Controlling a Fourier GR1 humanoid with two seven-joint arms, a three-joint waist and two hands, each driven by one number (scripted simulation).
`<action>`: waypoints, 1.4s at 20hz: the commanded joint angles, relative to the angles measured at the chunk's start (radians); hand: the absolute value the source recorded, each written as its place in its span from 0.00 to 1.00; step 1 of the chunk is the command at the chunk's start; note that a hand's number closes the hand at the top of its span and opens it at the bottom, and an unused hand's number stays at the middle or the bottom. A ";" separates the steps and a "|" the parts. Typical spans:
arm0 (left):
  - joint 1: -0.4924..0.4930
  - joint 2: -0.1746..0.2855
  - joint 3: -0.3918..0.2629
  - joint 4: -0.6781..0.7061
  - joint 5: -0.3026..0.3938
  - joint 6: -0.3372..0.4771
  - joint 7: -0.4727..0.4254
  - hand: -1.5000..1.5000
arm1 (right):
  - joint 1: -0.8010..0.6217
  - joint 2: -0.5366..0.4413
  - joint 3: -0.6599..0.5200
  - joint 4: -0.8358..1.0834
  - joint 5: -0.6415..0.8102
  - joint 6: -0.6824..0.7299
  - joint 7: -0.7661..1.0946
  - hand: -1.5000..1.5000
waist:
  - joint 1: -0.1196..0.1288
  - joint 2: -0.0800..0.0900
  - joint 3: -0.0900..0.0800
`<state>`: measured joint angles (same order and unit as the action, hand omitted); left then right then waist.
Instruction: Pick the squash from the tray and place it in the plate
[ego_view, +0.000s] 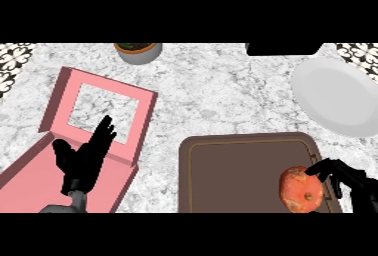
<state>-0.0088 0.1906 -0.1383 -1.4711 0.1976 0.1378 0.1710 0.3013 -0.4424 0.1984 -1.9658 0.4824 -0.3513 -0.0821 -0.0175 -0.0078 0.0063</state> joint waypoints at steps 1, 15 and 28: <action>0.008 -0.032 -0.036 0.039 -0.020 0.015 0.047 0.50 | -0.044 0.043 -0.125 0.087 -0.186 -0.011 -0.053 1.00 | 0.013 0.009 -0.005; -0.017 -0.023 -0.003 0.097 -0.015 -0.043 -0.002 0.50 | -0.543 -0.039 -0.480 0.836 -0.365 0.007 -0.346 1.00 | 0.046 0.019 -0.004; -0.077 -0.055 -0.023 0.082 -0.040 -0.020 0.054 0.50 | -0.933 -0.193 -0.587 1.496 -0.345 0.057 -0.610 1.00 | 0.081 0.034 0.000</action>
<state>-0.0711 0.1552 -0.1514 -1.4422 0.1700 0.0992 0.1826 -0.5336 -0.6131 -0.3736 -0.6209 0.1236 -0.2919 -0.6388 0.0584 0.0162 0.0099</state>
